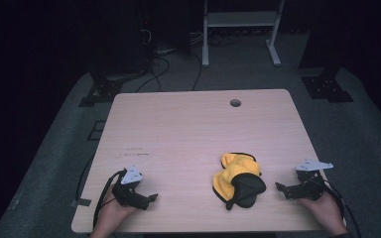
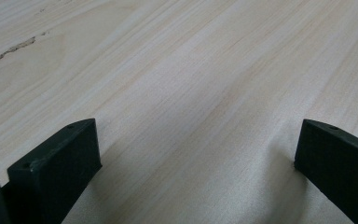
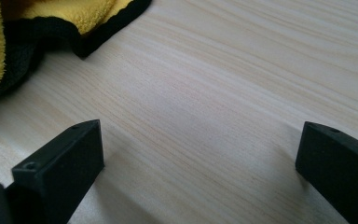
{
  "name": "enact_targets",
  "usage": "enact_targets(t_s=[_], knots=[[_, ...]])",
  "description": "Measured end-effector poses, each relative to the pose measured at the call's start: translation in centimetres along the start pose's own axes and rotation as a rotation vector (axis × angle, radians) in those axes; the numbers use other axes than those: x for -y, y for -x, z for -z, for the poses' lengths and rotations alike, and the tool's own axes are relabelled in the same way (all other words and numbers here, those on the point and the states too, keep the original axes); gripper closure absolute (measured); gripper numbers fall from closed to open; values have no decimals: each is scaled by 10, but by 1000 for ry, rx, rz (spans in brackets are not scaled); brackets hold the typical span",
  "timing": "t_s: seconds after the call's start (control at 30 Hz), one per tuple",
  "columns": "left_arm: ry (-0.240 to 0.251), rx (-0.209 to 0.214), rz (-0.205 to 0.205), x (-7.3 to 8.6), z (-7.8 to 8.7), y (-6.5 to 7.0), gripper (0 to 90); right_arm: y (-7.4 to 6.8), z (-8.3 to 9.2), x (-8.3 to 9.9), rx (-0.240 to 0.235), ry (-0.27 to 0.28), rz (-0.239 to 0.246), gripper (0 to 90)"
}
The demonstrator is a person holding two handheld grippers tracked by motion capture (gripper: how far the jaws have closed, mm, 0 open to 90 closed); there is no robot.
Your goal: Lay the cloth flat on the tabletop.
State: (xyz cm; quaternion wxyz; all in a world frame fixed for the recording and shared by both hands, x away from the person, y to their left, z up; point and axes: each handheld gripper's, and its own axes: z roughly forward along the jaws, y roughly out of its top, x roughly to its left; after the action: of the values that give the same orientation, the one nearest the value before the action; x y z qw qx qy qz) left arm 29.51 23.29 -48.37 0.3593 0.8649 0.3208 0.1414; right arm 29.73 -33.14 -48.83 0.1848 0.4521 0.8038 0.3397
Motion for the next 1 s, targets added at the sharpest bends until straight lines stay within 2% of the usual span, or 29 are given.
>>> enact_targets(t_s=[0.27, 0.3, 0.4, 0.5, 0.53, 0.7, 0.73, 0.83, 0.9, 0.93, 1.0], knots=[[0, 1, 0, 0, 0, 0, 0, -1, 2, 1, 5, -3, -6, 5], [0, 1, 0, 0, 0, 0, 0, -1, 2, 1, 5, -7, -6, 20], [-1, 0, -1, 0, 0, 0, 0, -1, 7, 0, -13, -3, 2, 151], [0, 1, 0, 0, 0, 0, 0, -1, 8, -1, -17, -15, -7, 171], [0, 0, -1, 0, 0, 0, 0, -2, 11, -3, -27, -8, -6, 219], [0, 0, 0, 0, 0, 0, 0, -5, 20, -9, -43, 34, 0, 276], [0, 1, 0, 0, 0, 0, 0, -8, 25, -12, -63, 63, 3, 296], [0, 0, -1, 0, 0, 0, 0, -11, 30, -15, -84, 88, 9, 312], [0, 0, 0, 0, 0, 0, 0, -16, 36, -20, -135, 128, 6, 328], [0, 0, -1, 0, 0, 0, 0, -16, 36, -20, -135, 128, 6, 328], [0, 1, -1, 0, 0, 0, 0, -24, 39, -24, -179, 154, 37, 340]])
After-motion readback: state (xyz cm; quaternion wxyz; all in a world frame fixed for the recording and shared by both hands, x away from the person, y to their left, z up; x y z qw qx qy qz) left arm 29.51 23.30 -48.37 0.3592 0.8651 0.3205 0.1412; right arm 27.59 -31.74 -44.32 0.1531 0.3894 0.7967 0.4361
